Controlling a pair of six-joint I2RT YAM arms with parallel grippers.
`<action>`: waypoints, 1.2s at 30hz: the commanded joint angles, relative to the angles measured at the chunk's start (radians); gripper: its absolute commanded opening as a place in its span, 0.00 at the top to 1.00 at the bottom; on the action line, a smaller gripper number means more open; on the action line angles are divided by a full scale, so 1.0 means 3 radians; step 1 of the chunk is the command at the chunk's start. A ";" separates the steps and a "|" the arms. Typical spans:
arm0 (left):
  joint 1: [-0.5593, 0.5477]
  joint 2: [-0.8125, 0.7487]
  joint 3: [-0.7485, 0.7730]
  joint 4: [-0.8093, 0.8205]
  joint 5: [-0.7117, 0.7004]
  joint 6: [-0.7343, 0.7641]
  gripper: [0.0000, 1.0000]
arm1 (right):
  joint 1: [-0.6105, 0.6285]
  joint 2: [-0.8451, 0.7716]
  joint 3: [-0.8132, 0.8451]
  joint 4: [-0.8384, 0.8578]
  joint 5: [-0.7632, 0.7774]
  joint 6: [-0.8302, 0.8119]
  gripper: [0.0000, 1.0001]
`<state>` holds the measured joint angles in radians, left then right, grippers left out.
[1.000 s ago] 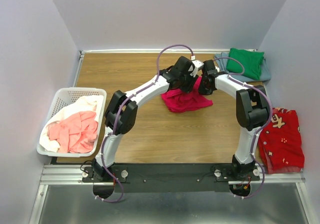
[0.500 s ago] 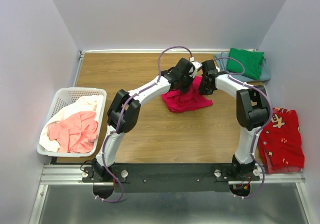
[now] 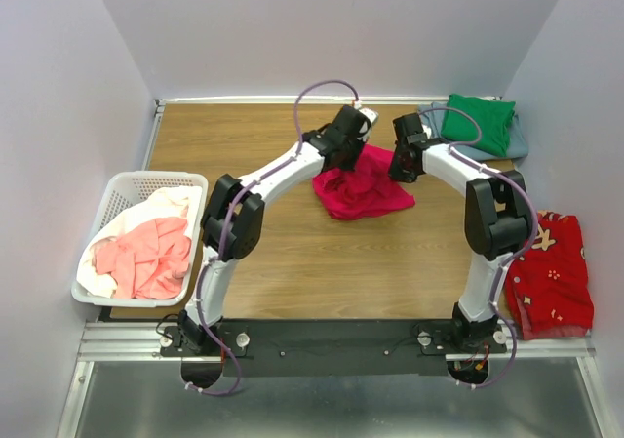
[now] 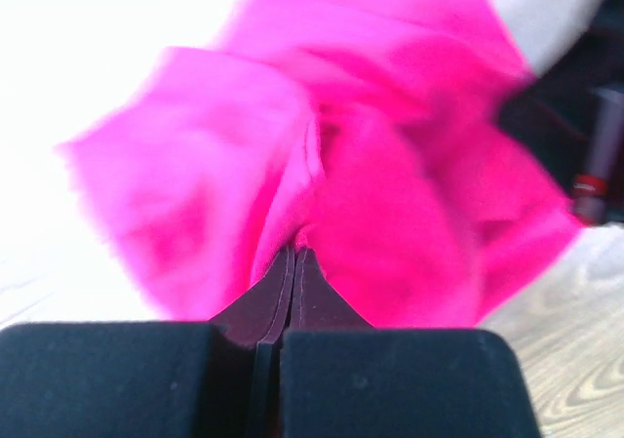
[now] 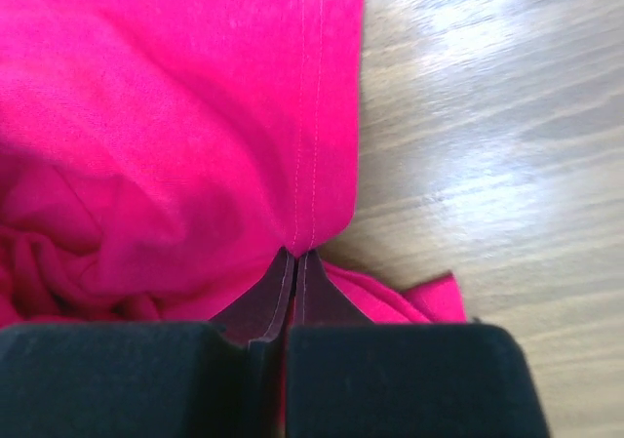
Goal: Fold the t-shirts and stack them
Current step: Flatten the tshirt out
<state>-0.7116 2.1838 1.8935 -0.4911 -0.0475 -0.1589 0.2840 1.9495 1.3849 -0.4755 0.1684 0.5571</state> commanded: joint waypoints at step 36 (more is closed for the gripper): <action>0.1508 -0.1936 0.1276 -0.0178 -0.1744 0.0156 1.00 | -0.0502 -0.0879 0.2204 -0.0542 0.1208 -0.0809 0.99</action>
<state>-0.2764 1.6787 2.2551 -0.6365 -0.5365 -0.1570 0.1513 1.7458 1.9633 -0.6258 0.4706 0.3607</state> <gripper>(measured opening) 0.010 0.015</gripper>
